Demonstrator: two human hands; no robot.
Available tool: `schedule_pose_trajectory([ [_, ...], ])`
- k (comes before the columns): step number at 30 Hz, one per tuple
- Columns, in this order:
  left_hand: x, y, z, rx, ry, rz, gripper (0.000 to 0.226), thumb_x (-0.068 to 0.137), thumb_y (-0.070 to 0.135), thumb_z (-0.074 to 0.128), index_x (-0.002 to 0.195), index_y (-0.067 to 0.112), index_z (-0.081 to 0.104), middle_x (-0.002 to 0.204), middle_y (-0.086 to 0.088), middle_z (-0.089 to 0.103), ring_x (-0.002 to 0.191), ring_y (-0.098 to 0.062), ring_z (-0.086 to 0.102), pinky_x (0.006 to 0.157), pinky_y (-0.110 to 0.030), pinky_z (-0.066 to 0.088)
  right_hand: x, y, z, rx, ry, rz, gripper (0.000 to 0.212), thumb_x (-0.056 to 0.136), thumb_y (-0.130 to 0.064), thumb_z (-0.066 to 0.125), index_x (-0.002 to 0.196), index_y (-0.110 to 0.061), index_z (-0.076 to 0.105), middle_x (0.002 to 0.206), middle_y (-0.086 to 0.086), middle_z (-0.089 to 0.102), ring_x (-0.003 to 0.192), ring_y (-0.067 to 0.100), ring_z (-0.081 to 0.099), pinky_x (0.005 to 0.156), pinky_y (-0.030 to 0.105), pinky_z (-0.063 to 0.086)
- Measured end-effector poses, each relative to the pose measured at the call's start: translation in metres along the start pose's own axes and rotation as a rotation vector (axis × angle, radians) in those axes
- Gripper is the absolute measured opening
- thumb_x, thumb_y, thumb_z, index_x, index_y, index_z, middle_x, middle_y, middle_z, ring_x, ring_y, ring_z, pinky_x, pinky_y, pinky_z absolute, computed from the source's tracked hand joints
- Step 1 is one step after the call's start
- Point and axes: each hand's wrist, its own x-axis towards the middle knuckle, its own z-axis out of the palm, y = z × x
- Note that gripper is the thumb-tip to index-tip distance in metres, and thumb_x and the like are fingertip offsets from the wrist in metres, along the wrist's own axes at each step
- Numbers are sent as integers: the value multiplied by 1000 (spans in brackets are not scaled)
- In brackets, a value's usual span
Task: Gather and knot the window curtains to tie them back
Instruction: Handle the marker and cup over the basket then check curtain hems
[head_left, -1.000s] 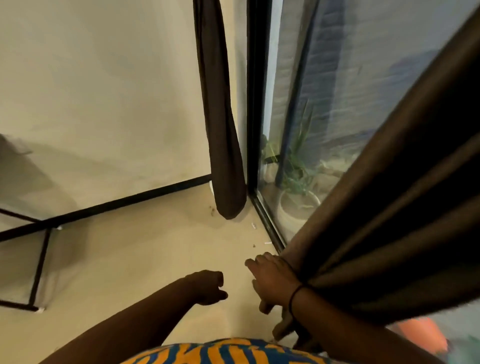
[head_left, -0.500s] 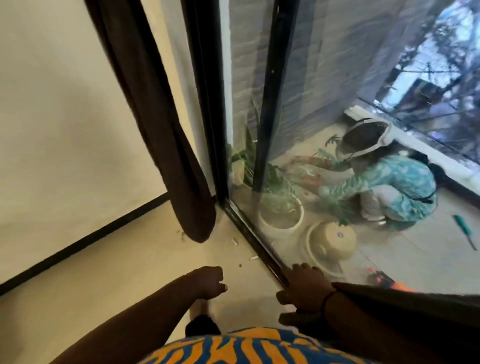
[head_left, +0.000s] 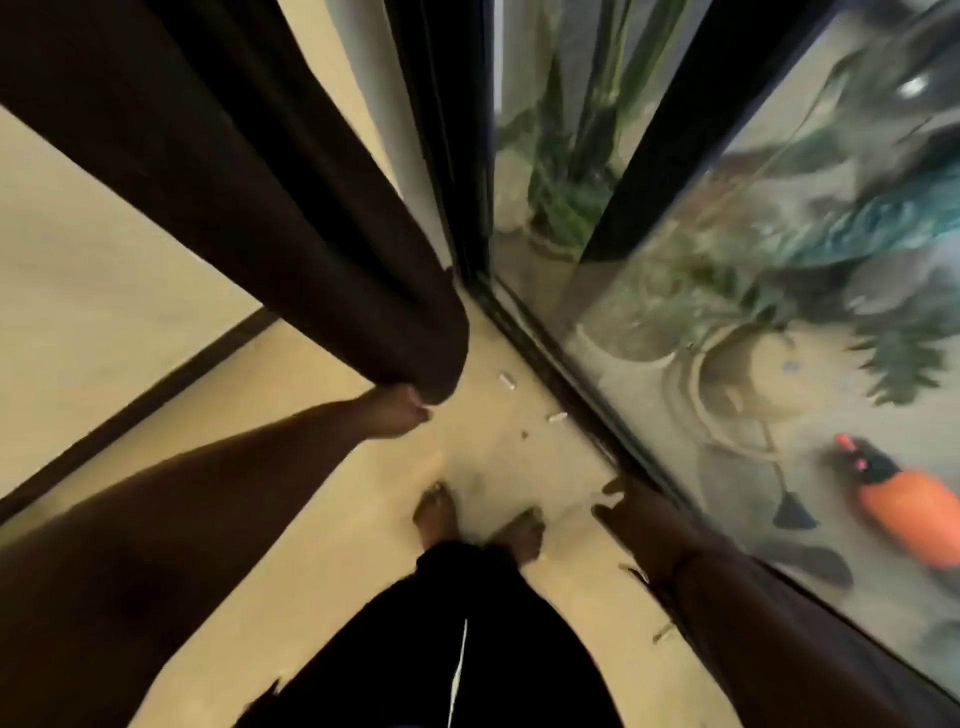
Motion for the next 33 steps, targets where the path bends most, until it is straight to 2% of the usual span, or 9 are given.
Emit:
schedule_pose_trajectory([
  [3,75,-14,39,-35,20,-3,41,97,22,50,130,-1,50,140,-16,46,132,-29,38,100,-27,32,79,4,43,-38,-77,-14,36,91,-39,54,119,-17,52,110,11,68,104,26,62,83,28,44],
  [6,151,-25,95,-15,-13,-28,29,94,22,55,111,-1,60,123,-23,58,120,-34,51,94,-32,41,163,11,77,-62,-124,21,35,91,-31,55,122,-14,53,122,16,61,115,30,56,91,30,43],
  [10,233,-32,155,74,-45,88,24,88,15,62,111,6,60,114,-16,61,109,-32,57,89,-32,45,246,18,107,25,-38,101,34,84,-10,50,117,-15,59,121,16,60,111,32,56,93,33,47],
  [15,314,-37,186,390,39,271,33,89,10,53,122,17,55,124,-10,49,111,-31,51,91,-39,46,314,25,135,-130,55,50,41,86,-6,40,123,-17,55,123,12,56,109,31,56,92,39,48],
  [18,338,-40,194,610,209,468,28,78,3,66,104,8,62,106,-16,57,86,-37,58,64,-40,49,339,27,145,-215,151,-35,41,89,-5,35,127,-13,49,125,16,52,106,36,57,86,43,50],
  [19,352,-42,200,652,234,500,27,77,1,66,103,6,61,103,-17,57,83,-37,59,61,-39,48,350,27,151,-233,187,-54,42,90,-4,36,129,-12,48,126,16,50,104,37,58,82,41,50],
  [22,388,-44,214,698,279,550,38,84,3,56,122,8,52,120,-17,51,100,-37,54,69,-42,47,381,31,166,-260,260,-111,42,88,-1,40,128,-12,45,127,15,47,94,36,61,71,37,50],
  [27,426,-46,220,738,280,573,47,86,9,58,130,16,45,132,-14,44,111,-33,49,78,-42,46,409,33,170,-415,260,-157,33,95,-8,35,127,-10,43,125,17,49,100,37,60,76,41,51],
  [33,444,-40,233,678,329,465,33,92,19,51,123,11,45,116,-14,52,104,-33,52,76,-41,46,403,35,178,-590,240,-146,31,95,-7,32,124,-8,44,120,13,52,104,32,59,74,38,48],
])
